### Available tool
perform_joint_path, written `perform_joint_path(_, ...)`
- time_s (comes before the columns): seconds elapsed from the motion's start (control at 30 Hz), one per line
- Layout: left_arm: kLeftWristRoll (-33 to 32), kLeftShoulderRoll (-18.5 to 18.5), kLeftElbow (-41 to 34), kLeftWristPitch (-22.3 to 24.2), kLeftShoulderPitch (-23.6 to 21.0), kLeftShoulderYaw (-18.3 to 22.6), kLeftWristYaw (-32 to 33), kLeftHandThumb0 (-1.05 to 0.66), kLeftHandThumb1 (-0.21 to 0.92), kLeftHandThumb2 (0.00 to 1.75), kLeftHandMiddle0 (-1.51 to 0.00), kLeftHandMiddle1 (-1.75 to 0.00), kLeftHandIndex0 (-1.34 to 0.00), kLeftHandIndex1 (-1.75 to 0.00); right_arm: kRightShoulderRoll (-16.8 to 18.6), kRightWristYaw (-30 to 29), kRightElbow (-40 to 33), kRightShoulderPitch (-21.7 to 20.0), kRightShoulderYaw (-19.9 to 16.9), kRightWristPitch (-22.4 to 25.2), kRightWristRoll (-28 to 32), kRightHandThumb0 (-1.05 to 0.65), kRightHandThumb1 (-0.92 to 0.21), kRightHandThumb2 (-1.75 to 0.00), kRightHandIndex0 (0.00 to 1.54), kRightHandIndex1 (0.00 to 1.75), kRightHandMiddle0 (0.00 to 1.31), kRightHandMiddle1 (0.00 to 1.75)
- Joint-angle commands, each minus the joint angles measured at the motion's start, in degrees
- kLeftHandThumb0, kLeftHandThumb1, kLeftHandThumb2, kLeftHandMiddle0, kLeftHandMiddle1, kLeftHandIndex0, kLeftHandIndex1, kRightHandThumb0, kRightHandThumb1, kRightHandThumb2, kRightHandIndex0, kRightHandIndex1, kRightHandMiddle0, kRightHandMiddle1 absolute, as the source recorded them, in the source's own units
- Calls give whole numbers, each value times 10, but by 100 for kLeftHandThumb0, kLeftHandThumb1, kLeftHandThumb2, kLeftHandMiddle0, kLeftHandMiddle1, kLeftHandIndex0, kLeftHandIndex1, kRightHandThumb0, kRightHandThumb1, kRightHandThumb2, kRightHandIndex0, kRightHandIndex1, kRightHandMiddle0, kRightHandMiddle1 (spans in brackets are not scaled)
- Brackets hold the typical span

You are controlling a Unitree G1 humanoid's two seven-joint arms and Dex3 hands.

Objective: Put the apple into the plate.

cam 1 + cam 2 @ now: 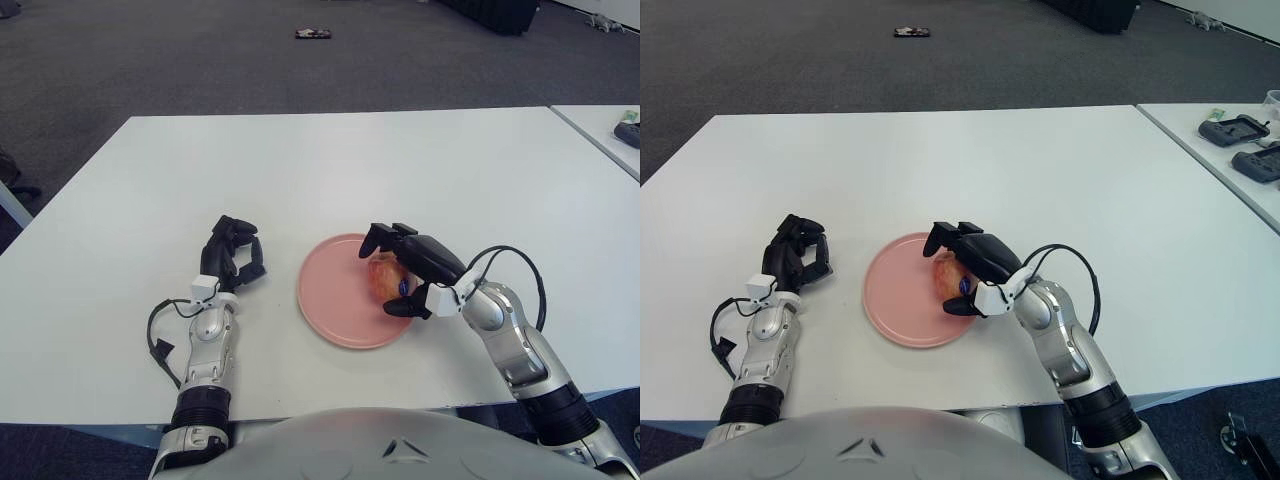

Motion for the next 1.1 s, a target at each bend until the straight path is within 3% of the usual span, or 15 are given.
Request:
perform_joint_path(0.0,4,0,9,2,3,-2,1,-46,38,125,-102,-175,-56,-175,-4,-10,-4,-11,0,4,-9,-63,-31,-118,0,106,0,127)
perform_joint_path(0.47,3,-1,7,10,2,-1,4,-46,38,126,-102,-175,-56,-175,-5,-27,-2,-9,-2,0,-6,-63,-34,-114,0,81,0,116)
perform_joint_path(1.07,7,0,9,2,2,-2,3,-46,38,125,-102,-175,-56,-175,-7,-40,1,-7,-9,-11,11,-61,-31,-114,0,67,0,106)
